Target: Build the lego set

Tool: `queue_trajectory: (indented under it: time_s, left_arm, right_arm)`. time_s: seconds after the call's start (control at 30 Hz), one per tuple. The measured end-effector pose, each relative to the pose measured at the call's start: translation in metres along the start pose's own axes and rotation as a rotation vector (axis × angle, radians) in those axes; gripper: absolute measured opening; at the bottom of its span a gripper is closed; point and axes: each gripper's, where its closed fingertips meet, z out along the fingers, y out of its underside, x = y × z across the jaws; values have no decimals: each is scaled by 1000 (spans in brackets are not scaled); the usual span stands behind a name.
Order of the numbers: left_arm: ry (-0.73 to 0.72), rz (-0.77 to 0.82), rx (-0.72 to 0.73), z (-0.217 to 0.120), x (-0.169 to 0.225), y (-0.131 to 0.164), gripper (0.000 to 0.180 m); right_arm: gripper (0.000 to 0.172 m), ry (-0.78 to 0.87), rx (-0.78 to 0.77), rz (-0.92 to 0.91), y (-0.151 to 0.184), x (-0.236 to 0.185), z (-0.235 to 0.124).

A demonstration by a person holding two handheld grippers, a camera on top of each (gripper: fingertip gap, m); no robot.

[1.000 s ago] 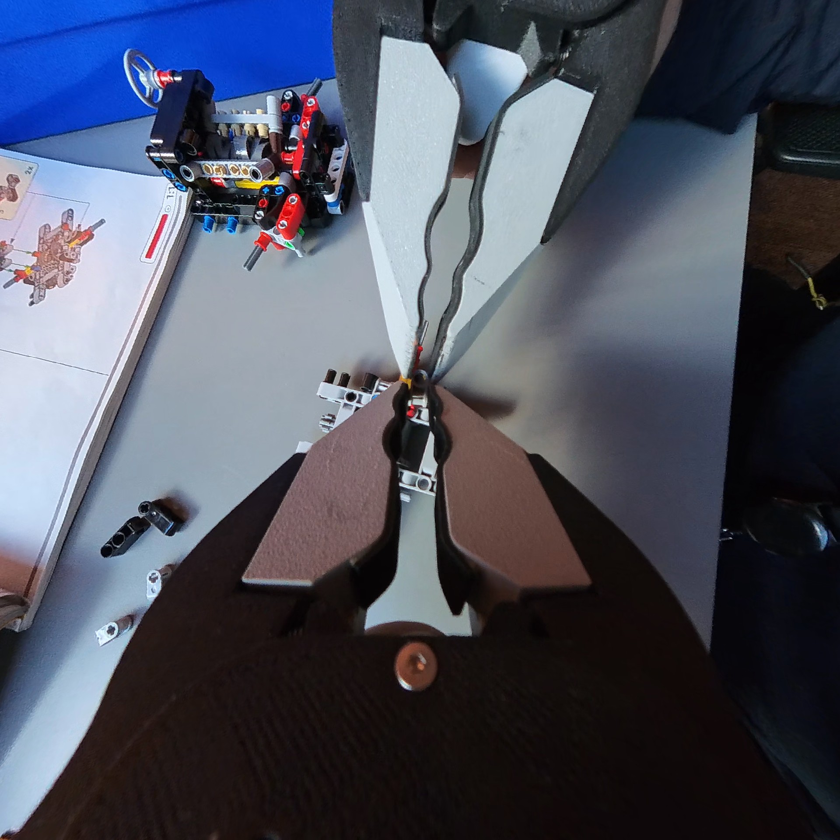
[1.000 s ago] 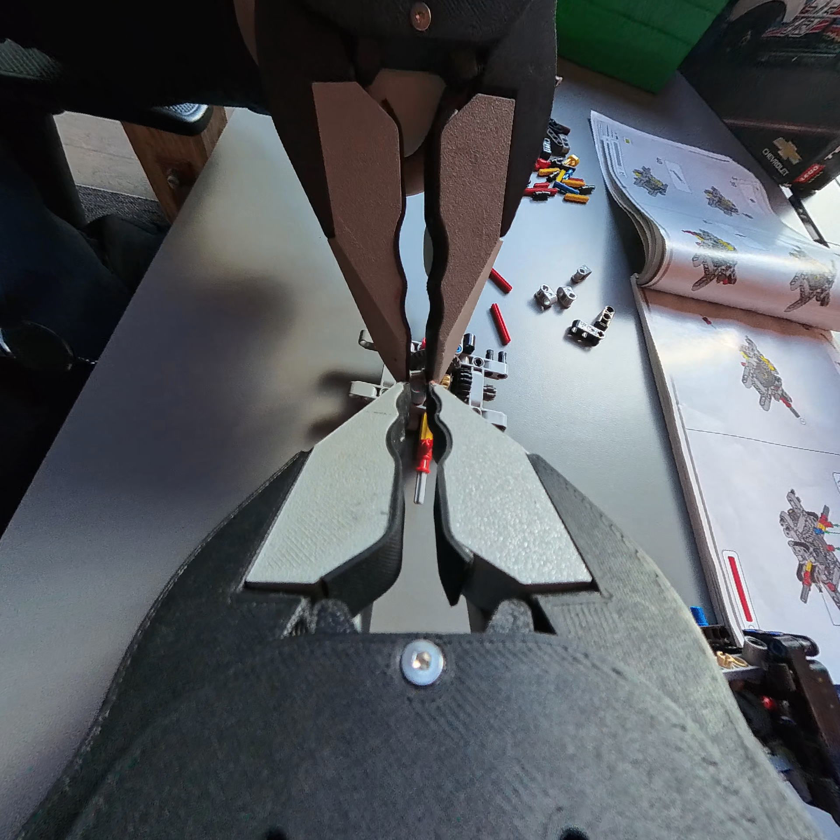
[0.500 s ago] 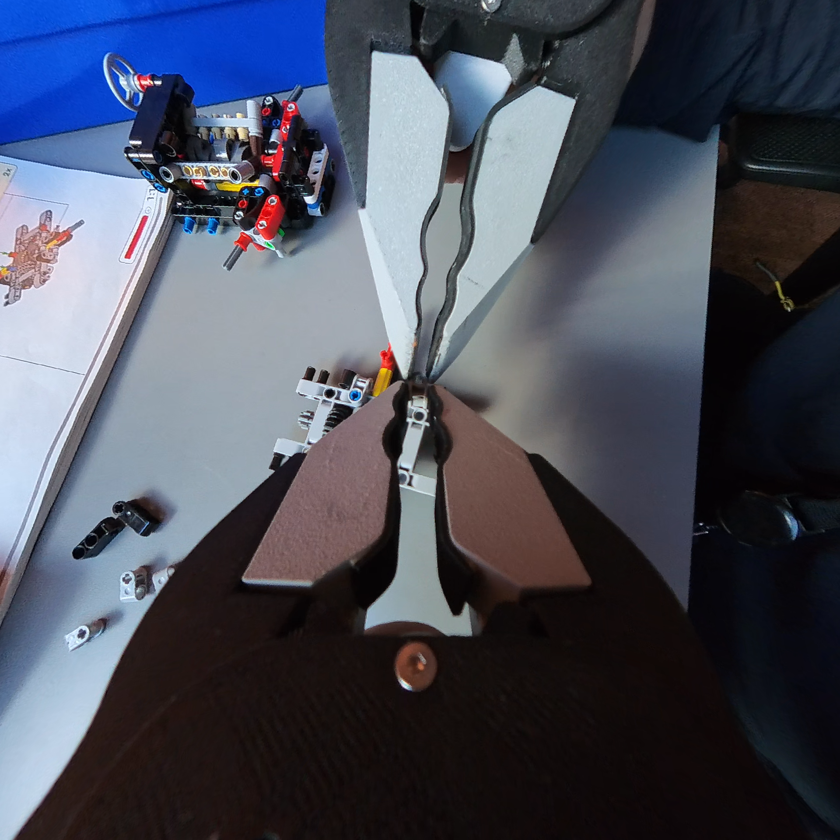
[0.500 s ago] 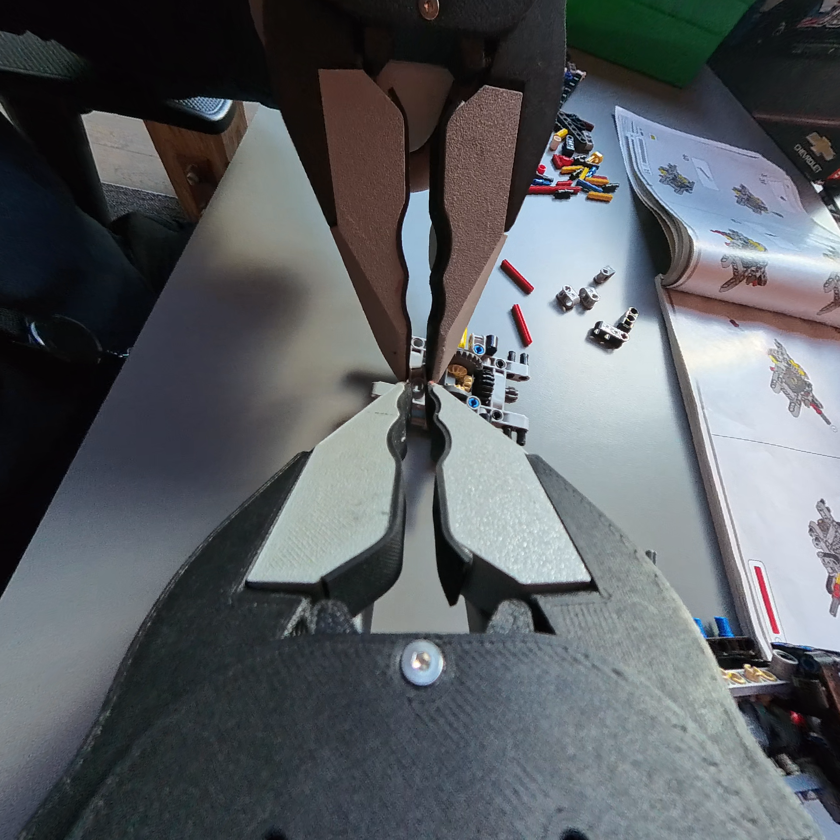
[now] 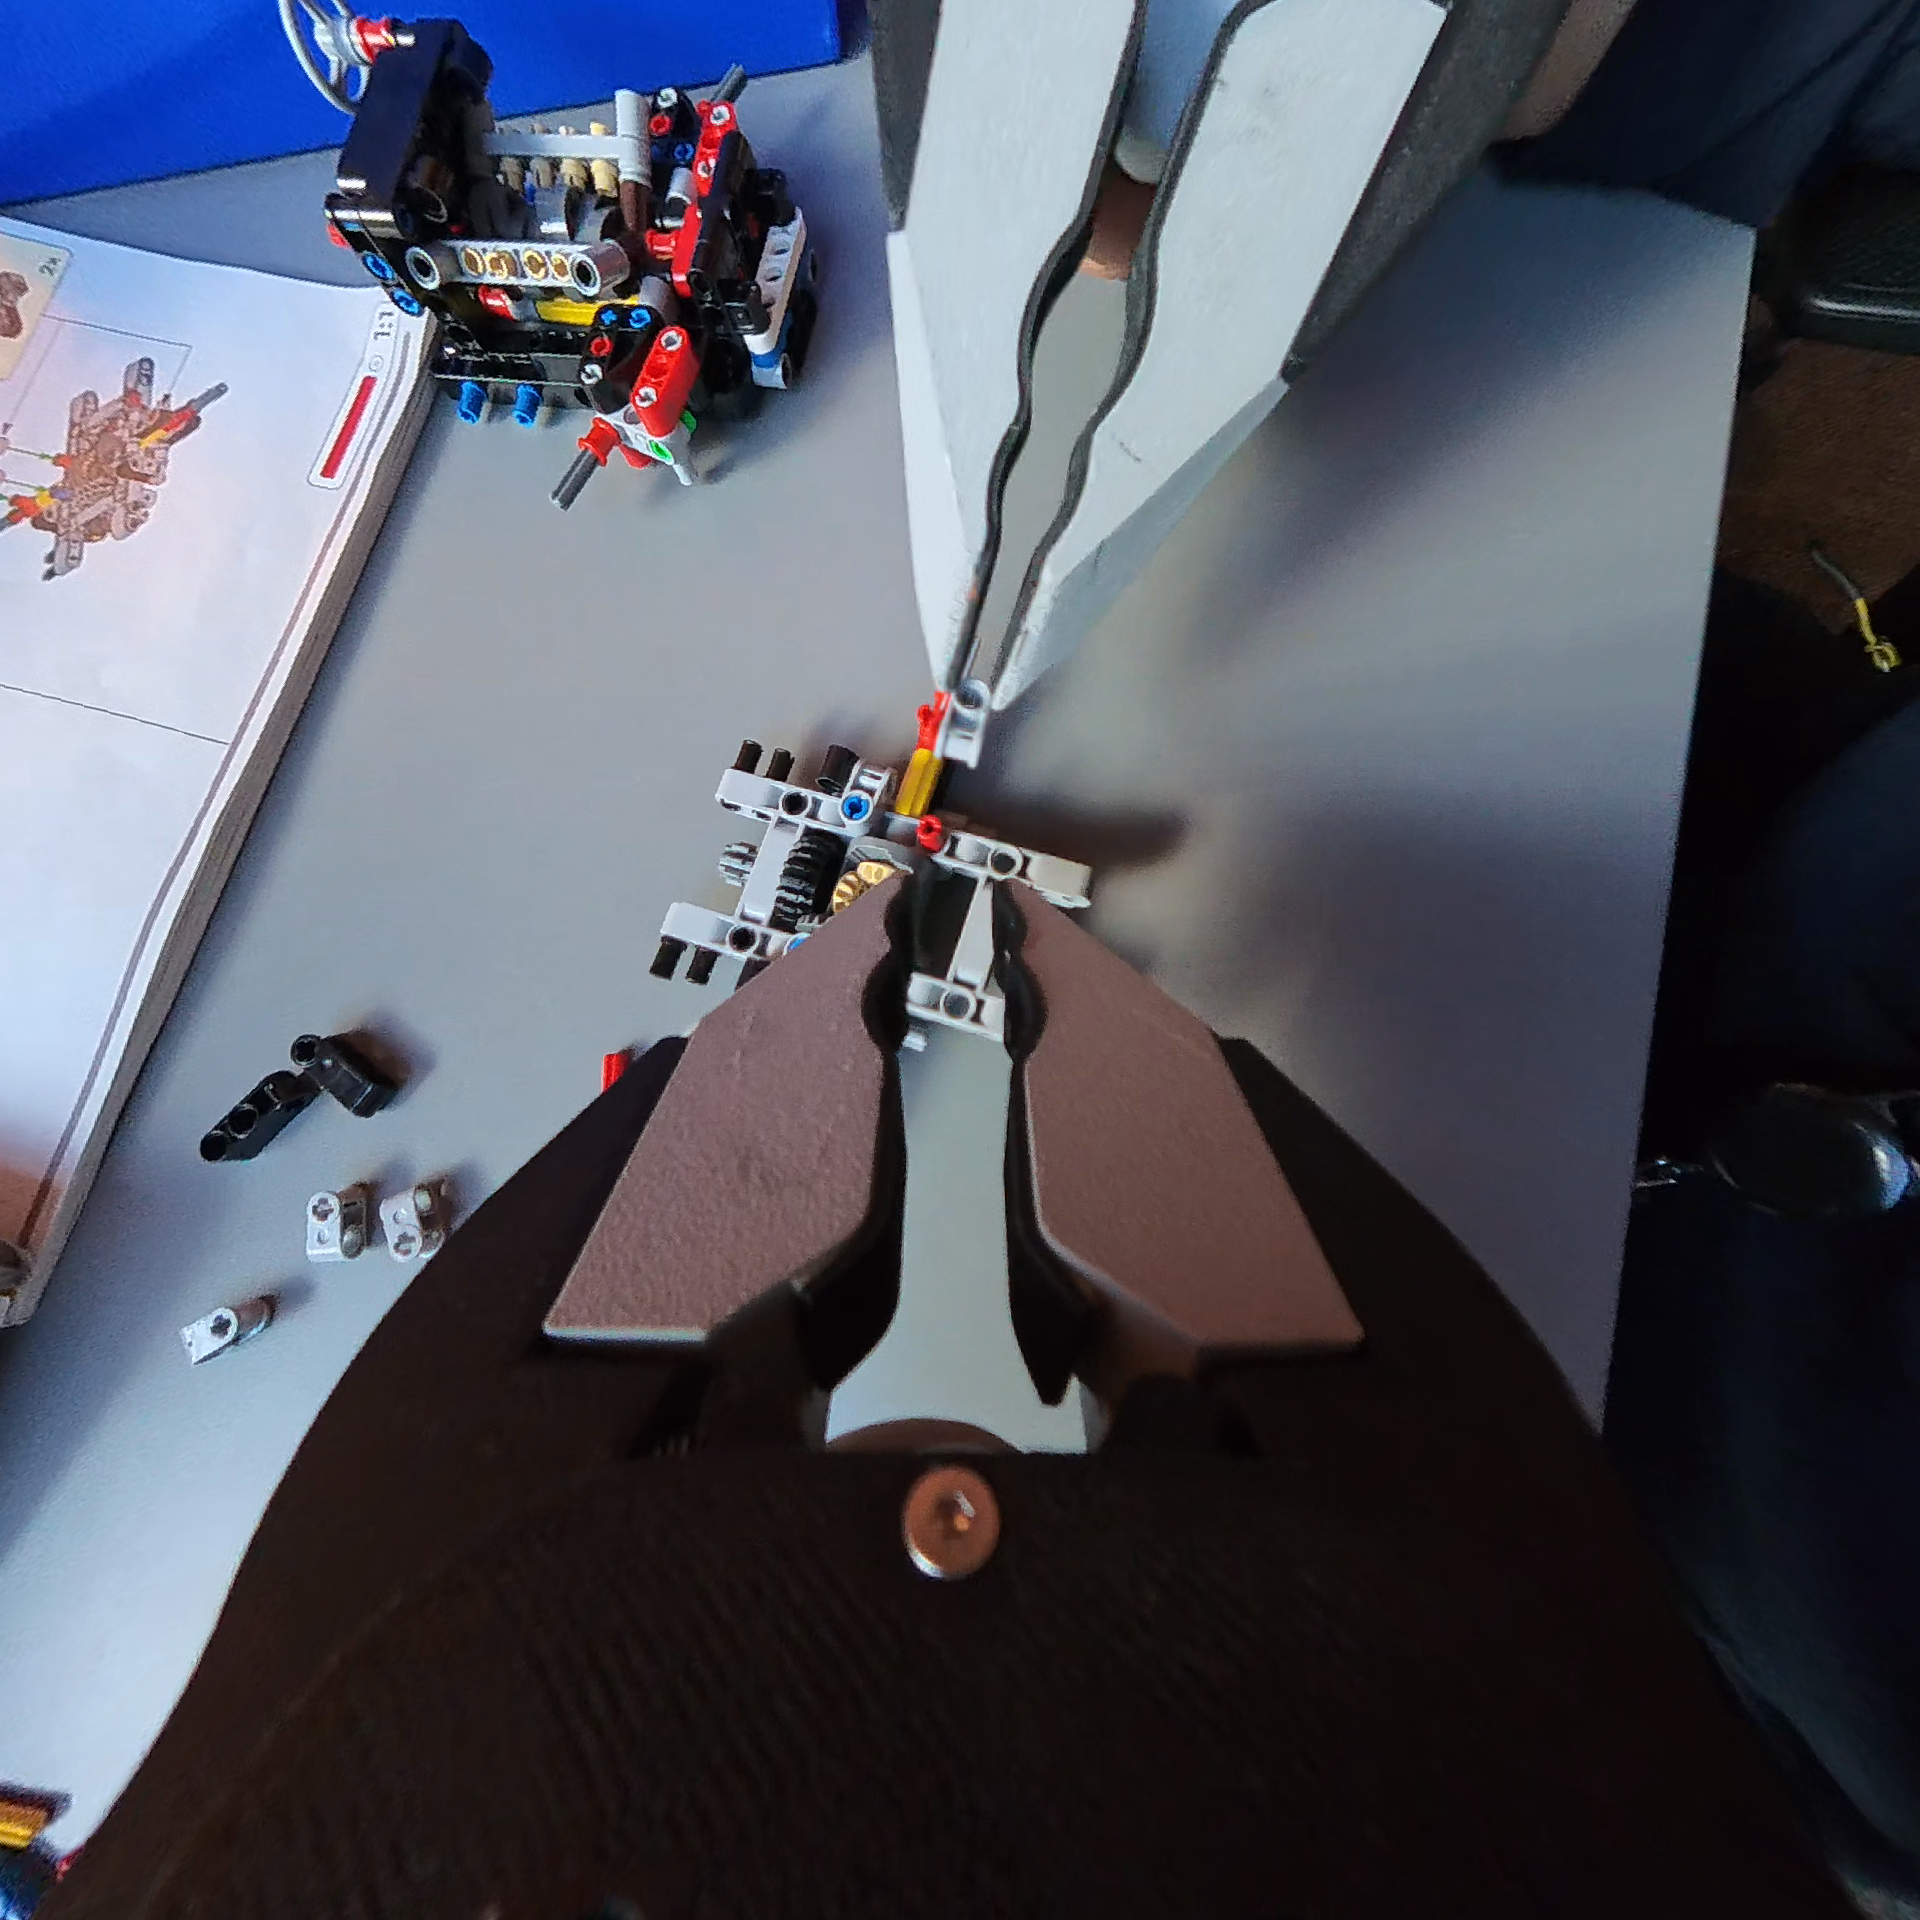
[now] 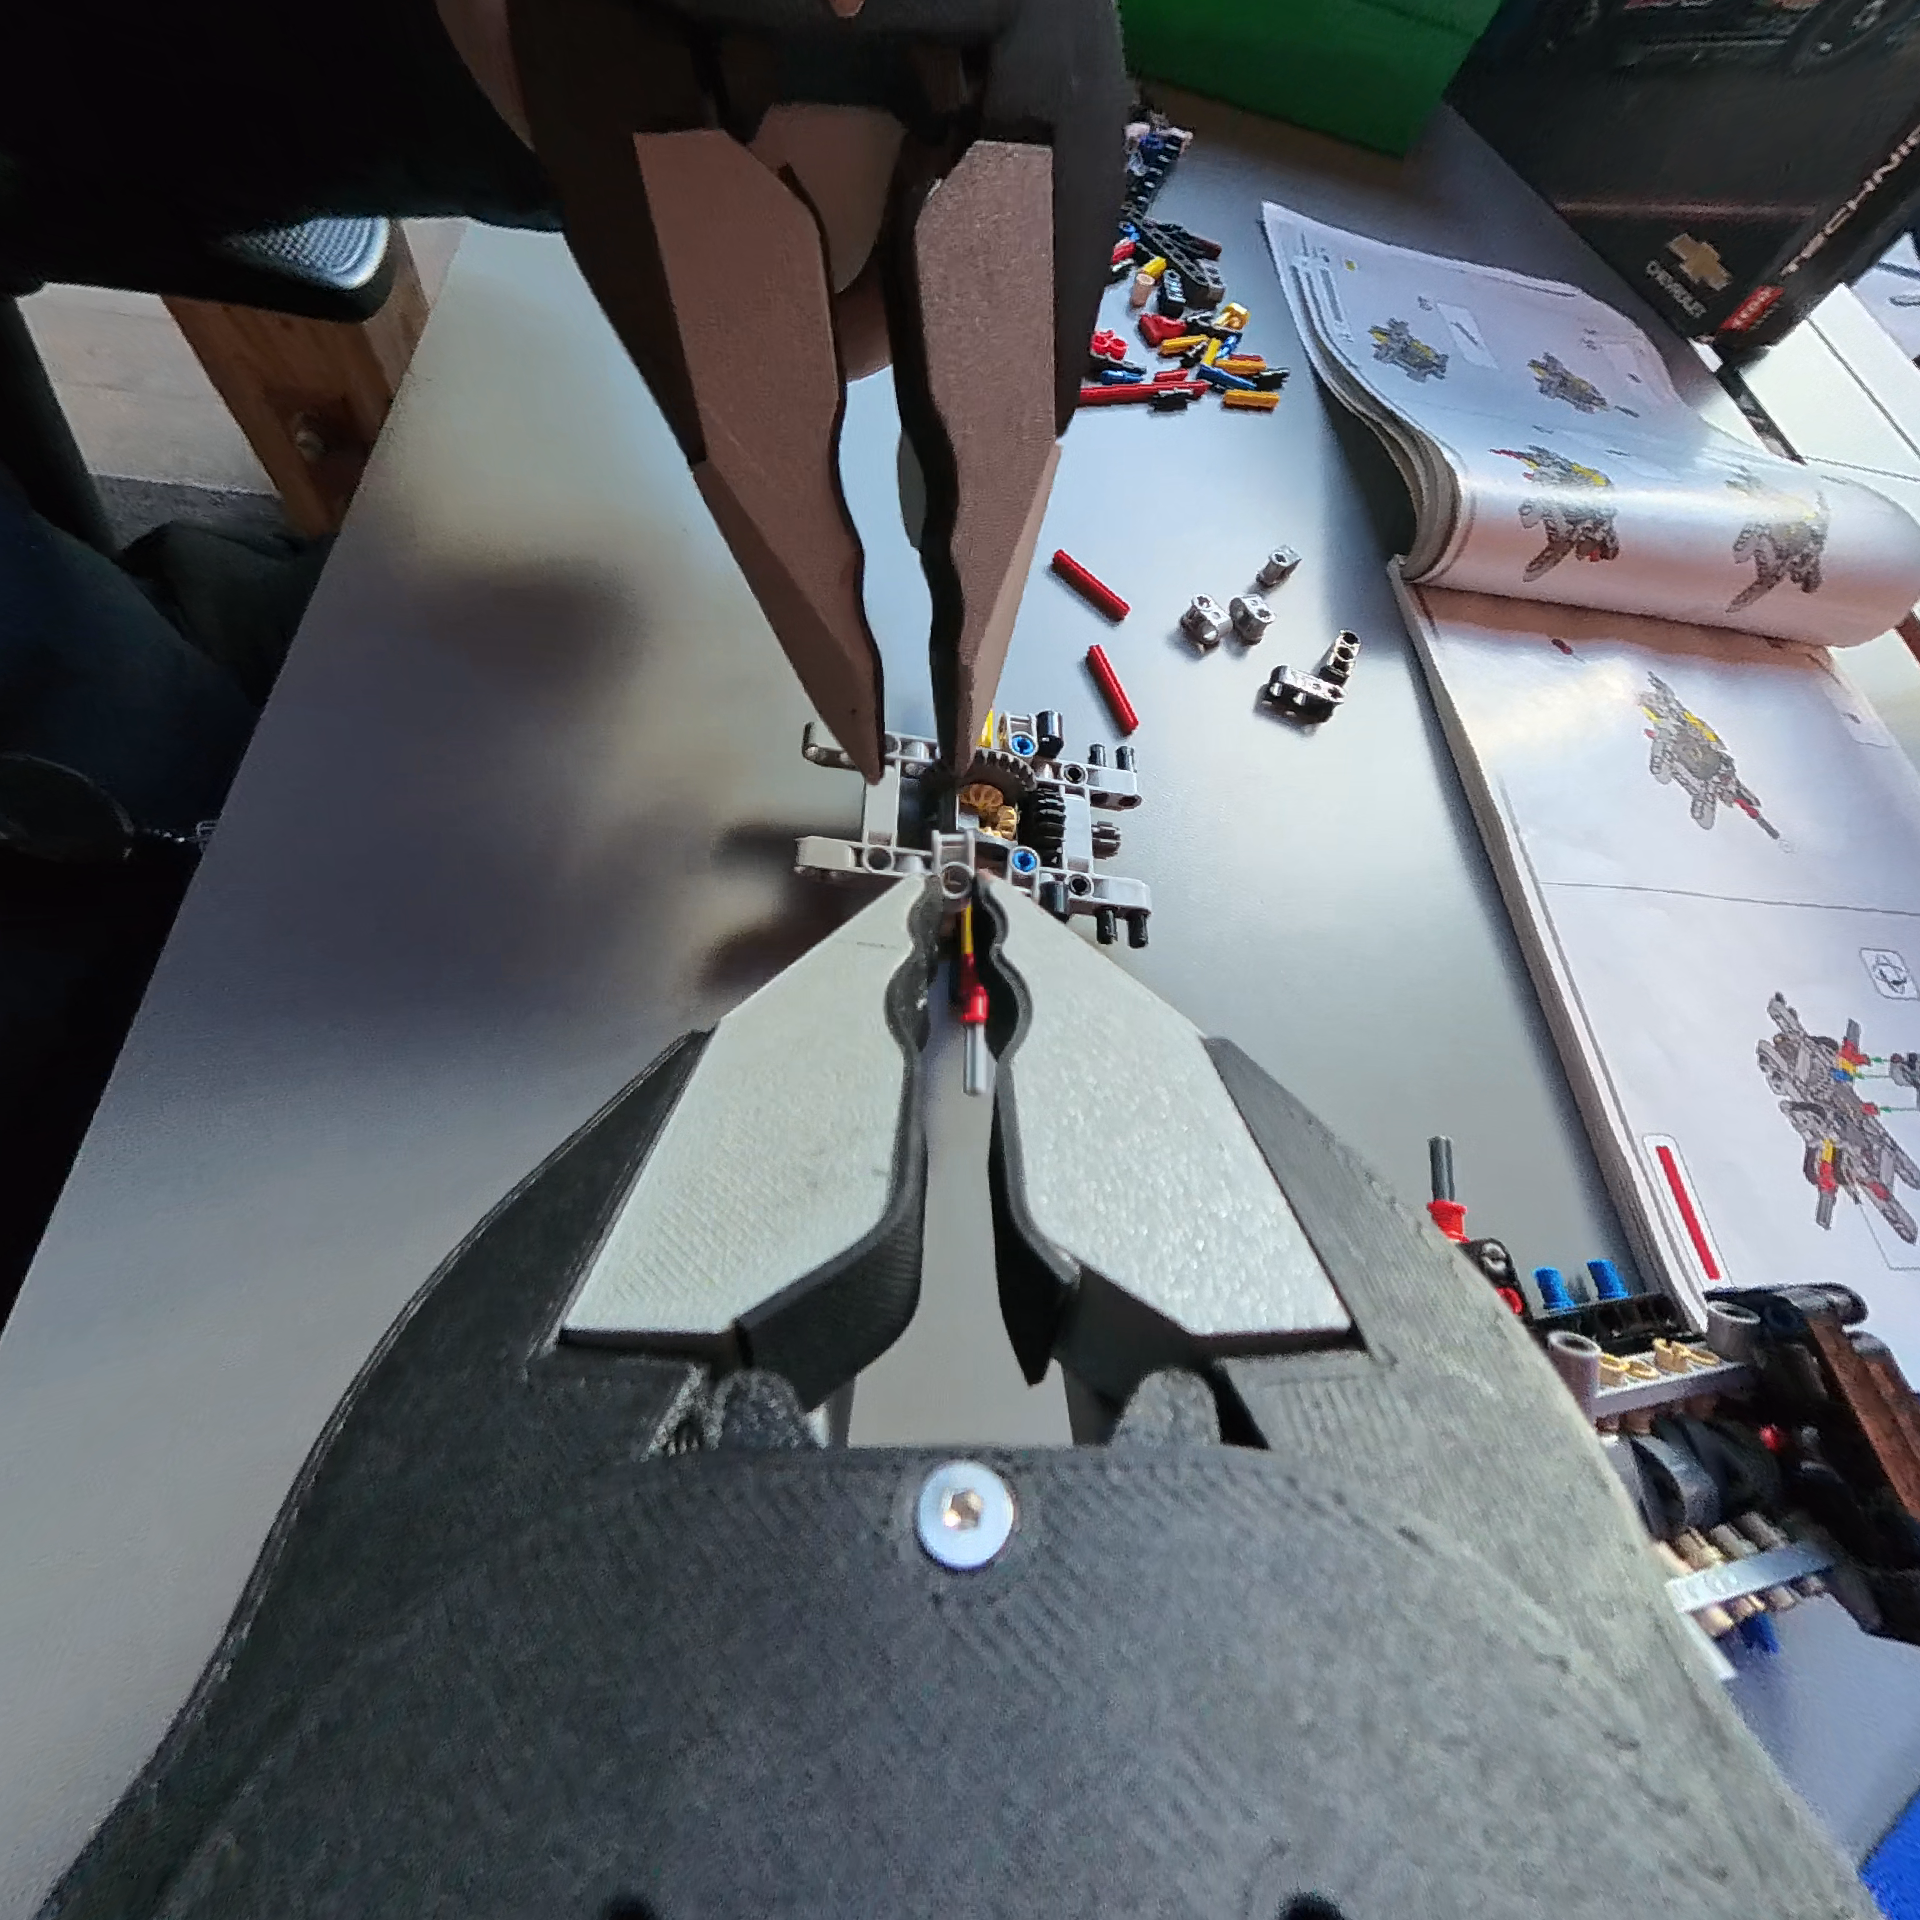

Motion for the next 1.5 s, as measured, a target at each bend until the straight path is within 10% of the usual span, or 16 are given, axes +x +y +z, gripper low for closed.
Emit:
queue_trajectory:
  time_s: [0.67, 1.5]
  left_arm:
    - [83, -16, 86, 7, 0, -16, 8]
    - [-278, 381, 32, 8, -15, -32, 13]
  right_arm:
    - [2, -44, 49, 89, -6, 0, 1]
    - [2, -376, 218, 670, -17, 8, -10]
